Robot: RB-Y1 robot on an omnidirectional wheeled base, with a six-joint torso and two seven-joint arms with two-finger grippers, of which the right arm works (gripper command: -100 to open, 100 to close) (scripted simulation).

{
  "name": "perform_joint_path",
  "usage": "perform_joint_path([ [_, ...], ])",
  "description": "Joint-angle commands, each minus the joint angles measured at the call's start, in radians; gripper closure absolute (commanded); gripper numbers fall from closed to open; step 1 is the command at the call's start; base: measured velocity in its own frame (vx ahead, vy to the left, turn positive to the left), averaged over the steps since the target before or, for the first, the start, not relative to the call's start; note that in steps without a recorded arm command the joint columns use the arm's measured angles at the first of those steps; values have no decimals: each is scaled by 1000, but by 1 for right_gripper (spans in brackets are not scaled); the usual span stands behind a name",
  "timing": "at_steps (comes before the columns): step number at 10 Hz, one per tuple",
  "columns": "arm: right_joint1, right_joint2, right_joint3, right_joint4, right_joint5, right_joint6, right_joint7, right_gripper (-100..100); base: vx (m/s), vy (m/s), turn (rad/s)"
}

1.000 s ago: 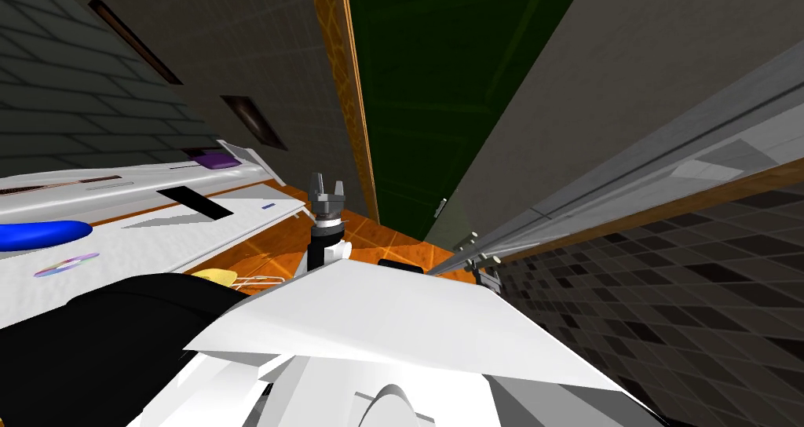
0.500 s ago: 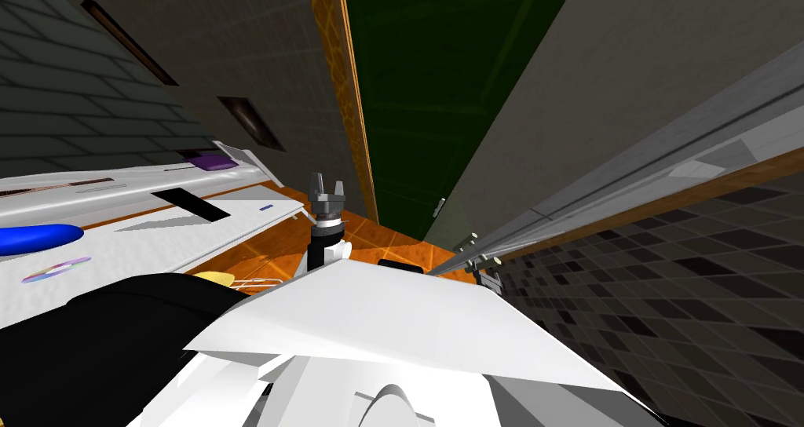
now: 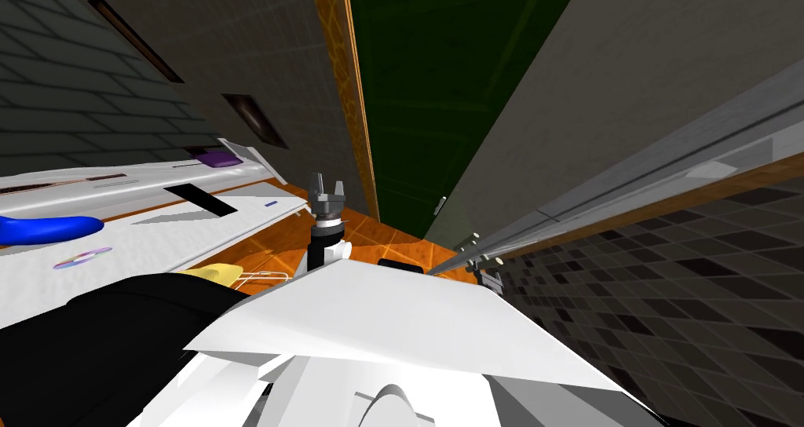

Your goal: Pull the door open

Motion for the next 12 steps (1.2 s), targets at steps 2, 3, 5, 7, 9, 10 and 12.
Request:
perform_joint_path([
  [2, 13, -20, 9, 26, -28, 14, 10, 100, -145, -12, 44],
  [3, 13, -20, 9, 26, -28, 14, 10, 100, -53, -28, -39],
  [5, -9, -30, 48, 28, -62, 2, 19, 100, -85, -26, 116],
  [7, -39, -34, 86, 23, -88, -7, 26, 100, -60, -50, 159],
  [9, -66, -36, 117, 17, -106, -15, 32, 100, 16, -57, 155],
  [10, -88, -36, 141, 11, -119, -20, 36, 100, 58, -76, 239],
  [12, -121, -35, 175, 1, -137, -28, 41, 100, 87, -85, 216],
])
